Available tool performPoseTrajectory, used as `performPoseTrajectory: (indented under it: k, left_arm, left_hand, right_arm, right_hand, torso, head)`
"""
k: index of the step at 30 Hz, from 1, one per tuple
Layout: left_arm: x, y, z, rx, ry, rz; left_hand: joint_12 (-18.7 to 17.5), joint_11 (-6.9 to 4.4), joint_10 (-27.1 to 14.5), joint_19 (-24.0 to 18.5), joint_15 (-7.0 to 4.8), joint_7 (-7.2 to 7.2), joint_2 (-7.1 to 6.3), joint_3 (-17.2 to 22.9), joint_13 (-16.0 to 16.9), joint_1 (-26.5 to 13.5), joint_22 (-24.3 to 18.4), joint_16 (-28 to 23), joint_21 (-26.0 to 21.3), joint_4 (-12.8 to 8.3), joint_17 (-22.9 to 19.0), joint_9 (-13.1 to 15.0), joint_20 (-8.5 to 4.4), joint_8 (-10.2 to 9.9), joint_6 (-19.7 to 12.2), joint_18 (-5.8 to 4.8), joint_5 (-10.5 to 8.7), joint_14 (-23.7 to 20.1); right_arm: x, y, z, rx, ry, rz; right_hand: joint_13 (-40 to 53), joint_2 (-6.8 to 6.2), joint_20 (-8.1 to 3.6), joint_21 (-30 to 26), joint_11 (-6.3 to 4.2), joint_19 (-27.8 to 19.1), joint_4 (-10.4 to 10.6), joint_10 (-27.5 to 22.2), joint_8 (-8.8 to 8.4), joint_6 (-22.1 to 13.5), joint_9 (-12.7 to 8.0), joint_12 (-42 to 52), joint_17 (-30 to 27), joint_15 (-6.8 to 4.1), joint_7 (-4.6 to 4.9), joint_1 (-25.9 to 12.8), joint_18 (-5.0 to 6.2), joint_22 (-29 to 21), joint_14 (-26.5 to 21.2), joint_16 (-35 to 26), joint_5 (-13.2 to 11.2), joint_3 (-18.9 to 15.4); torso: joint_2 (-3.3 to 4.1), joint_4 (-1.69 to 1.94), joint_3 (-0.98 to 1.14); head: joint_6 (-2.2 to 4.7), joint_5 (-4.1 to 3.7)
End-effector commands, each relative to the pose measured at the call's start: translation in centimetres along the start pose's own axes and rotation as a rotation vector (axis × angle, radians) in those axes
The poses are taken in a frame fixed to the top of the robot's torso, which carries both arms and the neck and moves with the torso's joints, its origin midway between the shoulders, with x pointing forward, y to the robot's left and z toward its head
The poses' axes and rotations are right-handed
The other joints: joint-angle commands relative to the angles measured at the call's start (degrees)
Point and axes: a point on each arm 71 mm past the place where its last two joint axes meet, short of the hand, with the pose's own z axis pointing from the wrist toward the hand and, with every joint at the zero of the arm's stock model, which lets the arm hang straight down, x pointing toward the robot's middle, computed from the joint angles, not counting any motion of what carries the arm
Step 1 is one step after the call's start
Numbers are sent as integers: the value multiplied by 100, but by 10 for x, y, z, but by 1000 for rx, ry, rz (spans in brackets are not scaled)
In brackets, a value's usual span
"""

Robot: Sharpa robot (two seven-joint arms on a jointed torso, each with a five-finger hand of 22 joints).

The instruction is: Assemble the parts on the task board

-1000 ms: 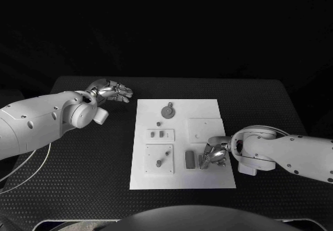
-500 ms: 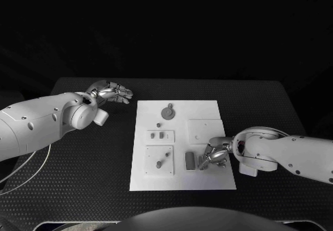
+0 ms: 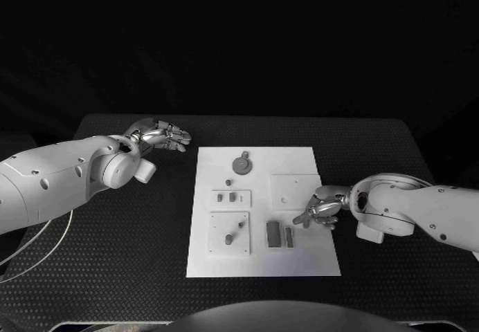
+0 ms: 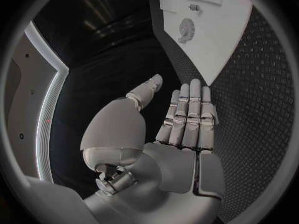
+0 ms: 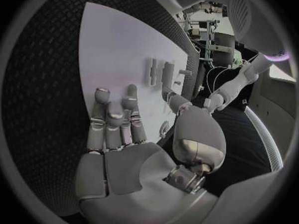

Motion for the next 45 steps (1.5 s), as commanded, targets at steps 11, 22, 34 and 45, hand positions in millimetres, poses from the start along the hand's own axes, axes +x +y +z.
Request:
performPoseTrajectory:
  k: [11,22,34,45]
  left_arm:
    - [-8,-4,2,67,-69,-42]
    - [-18,-9,19,104,-177,-135]
    - [-2,-8,39,115,-110,-190]
    - [-4,3,40,79,-139,-171]
  left_hand:
    - [71,-43,65,3,-4,-44,32,10,12,0,-7,-38,32,24,59,4,-9,80,37,-86,-18,88]
    - [166,-165,350,117,-39,-163,244,134,70,130,-10,-131,60,-17,106,24,-49,204,304,-86,32,105]
    - [-18,37,-882,-378,304,-191,217,-245,-417,-412,-294,-1034,-28,-17,-268,-152,171,-150,-294,-86,-117,-1144]
    - [-382,-818,-6438,-4781,-512,-1093,576,-3003,-1352,-6170,-4625,-2496,-378,1388,-3630,-2641,-154,-1835,-4768,-86,-425,-5671]
  right_arm:
    - [-69,13,11,-295,-244,325]
    - [-153,23,49,-465,-492,450]
    - [-155,32,72,-555,-521,606]
    - [-140,30,81,-518,-503,610]
  right_hand:
    - [10,343,24,6,43,-93,-334,-138,24,-201,40,-15,-10,43,116,296,-13,93,-130,-75,13,55]
    - [-888,1008,378,-762,246,-904,-1052,-621,-41,-558,86,-1100,-664,233,281,550,-140,-231,-824,-1336,16,59]
    - [-3848,1424,991,-2809,955,-3297,-1173,-1331,-316,-1462,-82,-4512,-2493,1577,530,866,-807,-1154,-2445,-5171,0,207]
    - [-6200,1644,-143,-4825,71,-5846,300,-6376,-1630,-5841,-3262,-6121,-5128,648,-508,-4029,-1506,-3165,-6578,-8335,-288,-3757]
  torso:
    - [-85,-33,-8]
    - [-323,-99,-41]
    - [-456,-144,-38]
    - [-489,-157,-1]
  head:
    - [445,-115]
    - [944,-193]
    - [1234,-73]
    - [1336,35]
